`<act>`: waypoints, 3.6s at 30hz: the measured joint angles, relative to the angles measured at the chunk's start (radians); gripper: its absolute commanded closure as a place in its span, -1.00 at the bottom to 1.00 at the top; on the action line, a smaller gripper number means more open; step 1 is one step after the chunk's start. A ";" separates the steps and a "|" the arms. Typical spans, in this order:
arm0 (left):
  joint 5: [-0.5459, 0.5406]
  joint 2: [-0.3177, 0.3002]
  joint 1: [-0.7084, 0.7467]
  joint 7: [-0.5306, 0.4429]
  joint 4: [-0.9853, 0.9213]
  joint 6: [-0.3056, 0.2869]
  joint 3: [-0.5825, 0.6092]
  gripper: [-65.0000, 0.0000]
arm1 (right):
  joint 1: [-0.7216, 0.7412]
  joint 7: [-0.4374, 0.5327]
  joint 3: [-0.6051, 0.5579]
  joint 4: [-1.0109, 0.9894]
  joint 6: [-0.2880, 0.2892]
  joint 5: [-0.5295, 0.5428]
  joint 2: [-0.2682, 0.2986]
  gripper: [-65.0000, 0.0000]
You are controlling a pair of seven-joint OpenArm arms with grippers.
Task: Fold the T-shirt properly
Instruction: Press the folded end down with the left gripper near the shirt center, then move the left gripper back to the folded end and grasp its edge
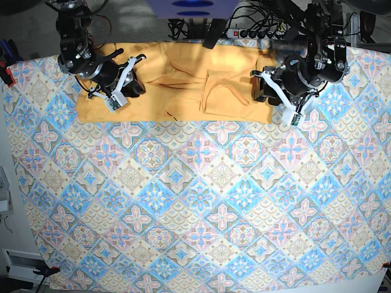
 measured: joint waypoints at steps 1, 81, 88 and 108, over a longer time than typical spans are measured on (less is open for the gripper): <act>0.007 0.001 -0.010 -0.008 -0.006 0.000 0.002 0.24 | -0.001 -0.002 0.000 0.000 0.000 0.000 -0.005 0.70; -0.420 -0.090 0.003 0.000 -0.367 0.000 -0.258 -0.11 | 0.026 -0.002 -0.012 0.000 0.000 0.000 -0.005 0.70; -0.419 -0.077 -0.036 -0.007 -0.407 -0.003 -0.163 -0.11 | 0.023 -0.002 -0.012 0.000 0.000 0.000 -0.004 0.70; -0.437 -0.077 -0.088 -0.029 -0.535 -0.007 -0.033 0.19 | 0.023 -0.003 -0.006 0.000 0.000 0.000 -0.004 0.70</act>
